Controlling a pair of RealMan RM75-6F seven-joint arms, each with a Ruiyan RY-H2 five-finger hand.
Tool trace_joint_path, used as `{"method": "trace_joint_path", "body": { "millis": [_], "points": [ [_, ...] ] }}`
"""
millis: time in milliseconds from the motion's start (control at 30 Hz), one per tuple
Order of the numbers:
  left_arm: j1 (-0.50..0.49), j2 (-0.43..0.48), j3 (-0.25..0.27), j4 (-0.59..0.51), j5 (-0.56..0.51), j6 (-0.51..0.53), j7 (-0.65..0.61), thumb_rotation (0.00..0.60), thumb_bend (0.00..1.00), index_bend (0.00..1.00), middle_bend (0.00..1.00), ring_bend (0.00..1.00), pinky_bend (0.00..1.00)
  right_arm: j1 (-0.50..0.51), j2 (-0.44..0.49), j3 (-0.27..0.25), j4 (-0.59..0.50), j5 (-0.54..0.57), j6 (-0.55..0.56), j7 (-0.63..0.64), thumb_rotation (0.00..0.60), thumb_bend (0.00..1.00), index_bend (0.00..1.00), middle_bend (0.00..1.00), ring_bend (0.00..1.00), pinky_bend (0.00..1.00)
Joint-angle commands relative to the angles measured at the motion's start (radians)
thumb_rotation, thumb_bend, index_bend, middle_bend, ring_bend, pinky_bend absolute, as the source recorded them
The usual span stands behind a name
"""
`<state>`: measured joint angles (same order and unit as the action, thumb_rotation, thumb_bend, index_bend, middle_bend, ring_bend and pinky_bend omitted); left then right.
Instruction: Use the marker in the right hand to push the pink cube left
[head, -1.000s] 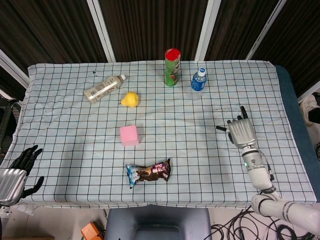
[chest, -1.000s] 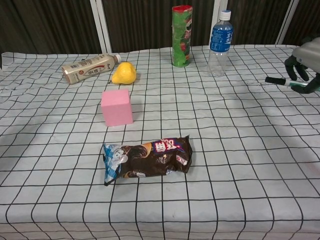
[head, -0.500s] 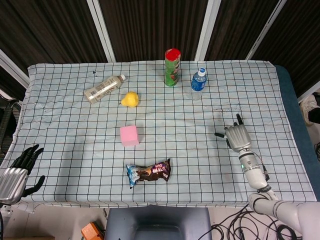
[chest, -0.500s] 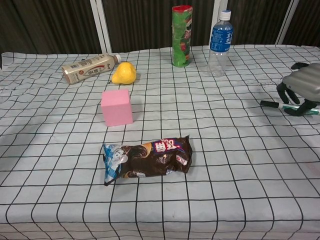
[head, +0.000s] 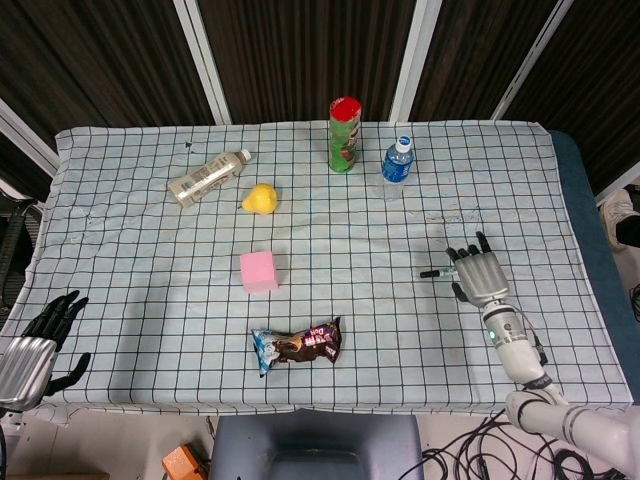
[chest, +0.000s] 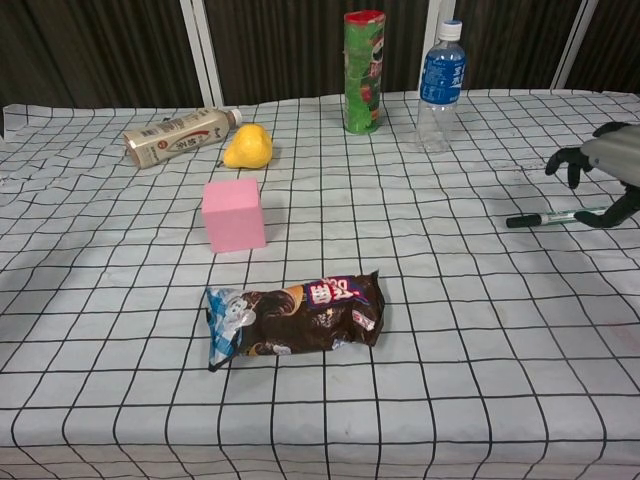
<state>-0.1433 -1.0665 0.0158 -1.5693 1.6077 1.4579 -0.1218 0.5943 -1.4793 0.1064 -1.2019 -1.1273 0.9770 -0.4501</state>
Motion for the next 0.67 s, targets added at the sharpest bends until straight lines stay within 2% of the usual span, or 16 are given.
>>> {"method": "trace_joint_path", "body": {
  "millis": [33,67,133,200,267,333,400,667],
  "points": [
    [0.004,-0.003,-0.002,-0.002,0.000,0.009,0.008,0.600,0.40,0.00,0.00,0.00,0.20,-0.177,0.249,-0.031,-0.383,-0.143,0.277,0.157,0.600,0.50,0.22,0.29,0.17,0.08],
    [0.005,-0.004,-0.002,-0.001,0.003,0.014,0.007,0.600,0.40,0.00,0.00,0.00,0.20,-0.233,0.304,-0.064,-0.455,-0.183,0.345,0.177,0.600,0.50,0.19,0.25,0.12,0.06],
    [0.002,-0.014,-0.008,0.013,0.017,0.030,0.005,0.600,0.40,0.00,0.00,0.00,0.20,-0.321,0.355,-0.115,-0.520,-0.237,0.444,0.232,0.600,0.49,0.12,0.15,0.03,0.02],
    [-0.001,-0.028,-0.009,0.030,0.031,0.039,0.001,0.600,0.40,0.00,0.00,0.00,0.20,-0.419,0.347,-0.159,-0.495,-0.309,0.578,0.305,0.600,0.48,0.10,0.08,0.00,0.00],
    [-0.004,-0.037,-0.007,0.038,0.041,0.039,0.005,0.600,0.40,0.00,0.00,0.00,0.20,-0.483,0.300,-0.174,-0.419,-0.344,0.668,0.339,0.600,0.46,0.08,0.05,0.00,0.00],
    [-0.007,-0.046,-0.005,0.041,0.046,0.035,0.023,0.600,0.40,0.00,0.00,0.00,0.20,-0.510,0.290,-0.197,-0.376,-0.368,0.682,0.280,0.600,0.44,0.03,0.02,0.00,0.00],
    [-0.013,-0.056,-0.005,0.043,0.054,0.032,0.041,0.600,0.41,0.00,0.00,0.00,0.20,-0.519,0.281,-0.189,-0.370,-0.400,0.710,0.278,0.600,0.41,0.00,0.00,0.00,0.00],
    [-0.014,-0.076,-0.002,0.046,0.062,0.035,0.084,0.600,0.42,0.00,0.00,0.00,0.19,-0.516,0.292,-0.173,-0.365,-0.396,0.644,0.307,0.600,0.41,0.00,0.00,0.00,0.00]
  ]
}}
